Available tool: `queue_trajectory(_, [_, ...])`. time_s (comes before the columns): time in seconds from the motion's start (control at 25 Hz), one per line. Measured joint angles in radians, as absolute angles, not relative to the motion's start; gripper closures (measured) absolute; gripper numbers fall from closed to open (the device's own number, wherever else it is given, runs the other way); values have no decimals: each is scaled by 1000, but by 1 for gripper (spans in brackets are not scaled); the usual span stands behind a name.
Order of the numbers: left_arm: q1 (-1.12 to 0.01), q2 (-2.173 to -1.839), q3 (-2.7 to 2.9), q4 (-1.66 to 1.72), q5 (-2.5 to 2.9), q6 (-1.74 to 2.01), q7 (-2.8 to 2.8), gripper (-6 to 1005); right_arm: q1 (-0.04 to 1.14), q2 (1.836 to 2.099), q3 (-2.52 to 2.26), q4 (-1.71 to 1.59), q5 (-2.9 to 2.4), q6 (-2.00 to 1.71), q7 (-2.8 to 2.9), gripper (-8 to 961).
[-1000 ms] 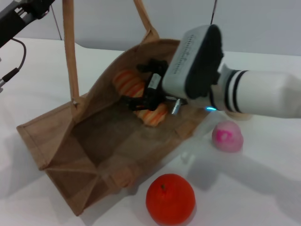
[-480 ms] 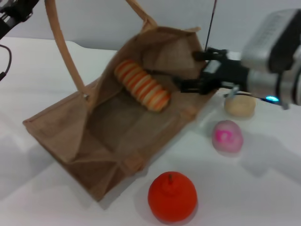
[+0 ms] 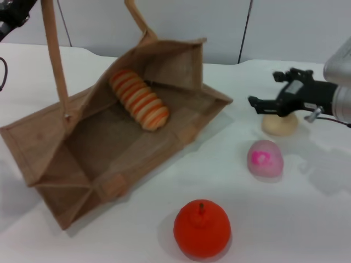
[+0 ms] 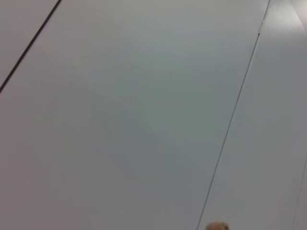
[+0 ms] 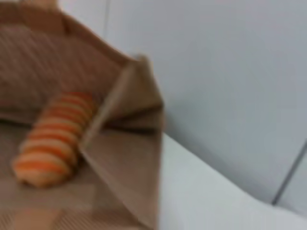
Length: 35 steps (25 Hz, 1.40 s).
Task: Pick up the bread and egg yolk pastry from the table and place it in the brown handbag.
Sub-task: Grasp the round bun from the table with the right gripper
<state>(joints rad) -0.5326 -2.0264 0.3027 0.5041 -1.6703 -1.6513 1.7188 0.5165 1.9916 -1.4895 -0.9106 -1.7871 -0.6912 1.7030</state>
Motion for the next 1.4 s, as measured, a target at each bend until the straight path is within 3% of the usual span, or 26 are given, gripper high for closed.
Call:
queue_trajectory(0.28, [-536,-2026,304,501,-1669,-1649,1723,865,527,1990,-1466,-874,-1958,-710,1821,54])
queue_trajectory(0.68, [-545,-2026,311,491,-1668,-1648,1723,856,645,1988,-1461,-688,-2001,-710,1845,53])
queue_trajectory(1.4, [-554,-2020,308,491,-1634,-1646,1717,840,647,1994,-1431,-689,-2047,-711,1865,127])
